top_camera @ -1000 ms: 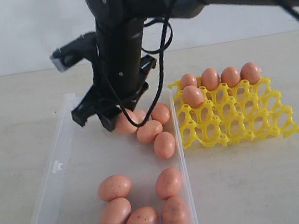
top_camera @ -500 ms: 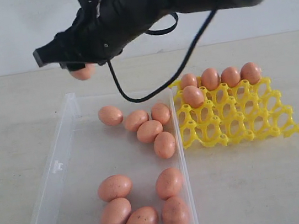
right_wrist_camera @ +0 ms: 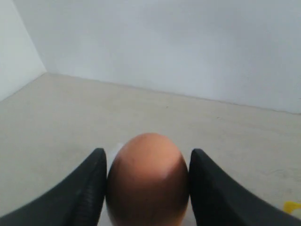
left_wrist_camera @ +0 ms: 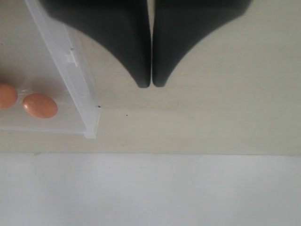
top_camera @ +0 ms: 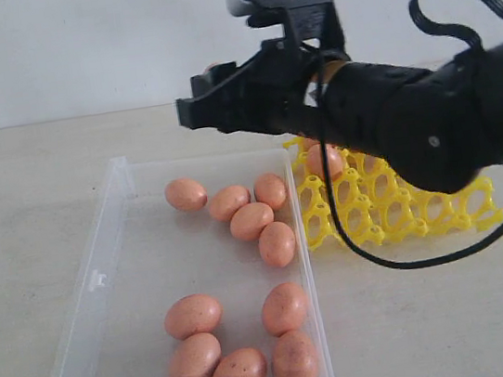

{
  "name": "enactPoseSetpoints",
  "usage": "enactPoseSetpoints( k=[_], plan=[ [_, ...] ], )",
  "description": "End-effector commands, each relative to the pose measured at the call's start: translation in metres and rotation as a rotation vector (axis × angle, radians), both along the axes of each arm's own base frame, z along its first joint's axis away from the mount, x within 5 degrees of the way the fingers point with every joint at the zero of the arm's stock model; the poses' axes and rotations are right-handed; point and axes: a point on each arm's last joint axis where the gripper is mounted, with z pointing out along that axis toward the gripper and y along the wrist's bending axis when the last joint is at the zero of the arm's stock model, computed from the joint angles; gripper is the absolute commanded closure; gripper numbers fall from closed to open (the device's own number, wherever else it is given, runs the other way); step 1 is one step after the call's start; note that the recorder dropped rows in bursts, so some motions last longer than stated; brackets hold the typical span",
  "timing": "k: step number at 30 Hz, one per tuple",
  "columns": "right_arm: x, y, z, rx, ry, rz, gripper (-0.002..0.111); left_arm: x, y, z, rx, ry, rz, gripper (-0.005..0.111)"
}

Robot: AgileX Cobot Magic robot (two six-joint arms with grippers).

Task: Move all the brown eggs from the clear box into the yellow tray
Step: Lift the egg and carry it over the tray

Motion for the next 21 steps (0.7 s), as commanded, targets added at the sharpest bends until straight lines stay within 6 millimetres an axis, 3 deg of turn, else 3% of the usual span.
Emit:
enactPoseSetpoints(
  k=[1, 9, 16, 21],
  plan=[
    [0.007, -0.033, -0.002, 0.163, -0.043, -0.106, 0.109, 0.000, 0.000, -0.001, -0.006, 0.004, 0.000, 0.105],
    [0.018, -0.076, -0.007, 0.250, -0.069, 0.025, 0.109, 0.000, 0.000, -0.001, -0.006, 0.004, 0.000, 0.105],
    [0.015, -0.129, 0.000, 0.434, 0.029, 0.318, 0.109, 0.000, 0.000, -0.001, -0.006, 0.004, 0.000, 0.105],
    [0.016, -0.160, -0.005, 0.457, 0.131, 0.293, 0.109, 0.000, 0.000, -0.001, -0.006, 0.004, 0.000, 0.105]
  ],
)
